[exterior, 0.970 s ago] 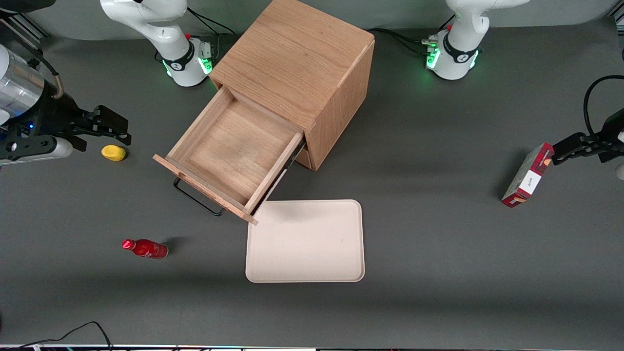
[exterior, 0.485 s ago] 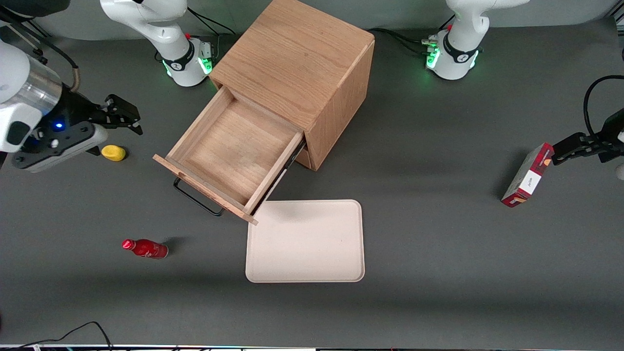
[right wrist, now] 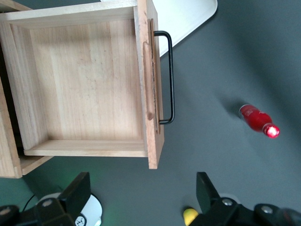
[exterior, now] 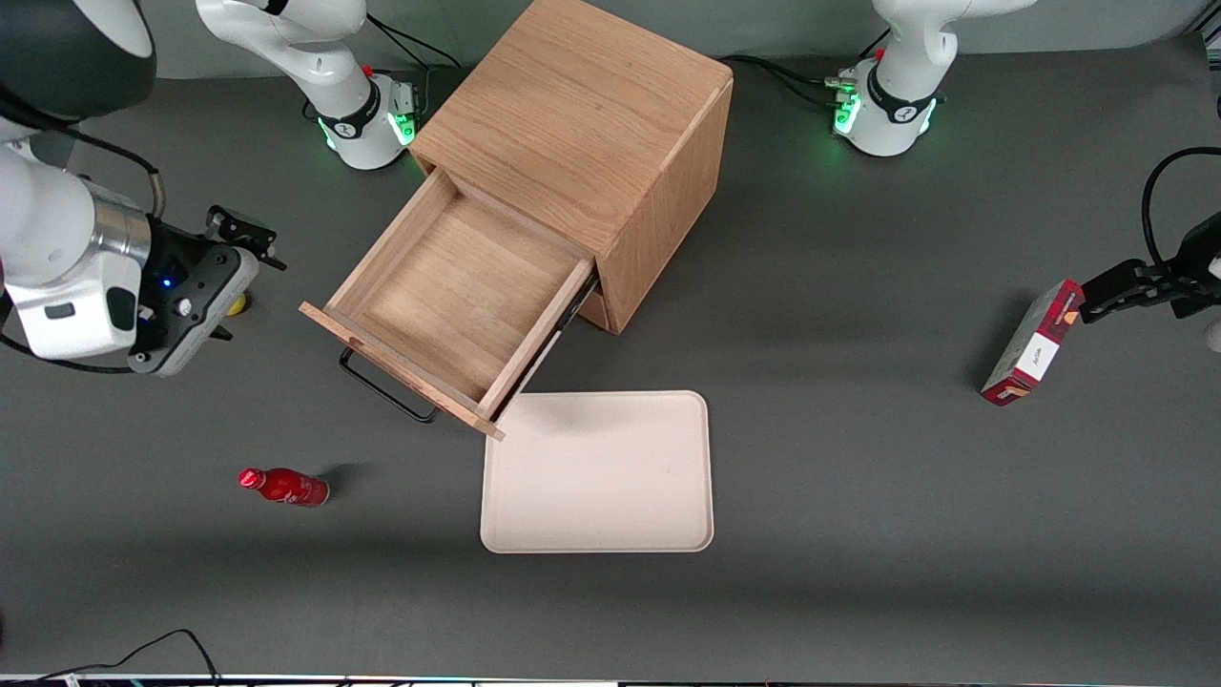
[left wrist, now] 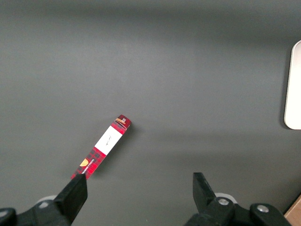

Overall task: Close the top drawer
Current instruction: 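Move the right gripper toward the front of the open wooden drawer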

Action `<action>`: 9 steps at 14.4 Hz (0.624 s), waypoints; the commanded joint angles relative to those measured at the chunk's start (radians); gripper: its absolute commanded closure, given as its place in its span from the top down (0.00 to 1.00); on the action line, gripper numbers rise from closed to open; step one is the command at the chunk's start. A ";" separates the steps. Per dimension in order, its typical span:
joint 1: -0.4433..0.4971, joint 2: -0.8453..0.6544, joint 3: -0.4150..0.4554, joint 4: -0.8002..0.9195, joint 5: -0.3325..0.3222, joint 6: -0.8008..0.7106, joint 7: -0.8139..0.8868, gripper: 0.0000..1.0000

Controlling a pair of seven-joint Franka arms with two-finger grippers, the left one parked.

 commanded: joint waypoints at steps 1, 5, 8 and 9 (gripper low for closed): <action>0.013 0.043 -0.003 0.087 0.004 -0.040 -0.038 1.00; 0.011 0.072 -0.004 0.117 0.013 -0.030 -0.038 1.00; 0.007 0.125 -0.004 0.110 0.018 -0.030 -0.041 1.00; 0.005 0.144 -0.006 0.105 0.021 -0.030 -0.044 1.00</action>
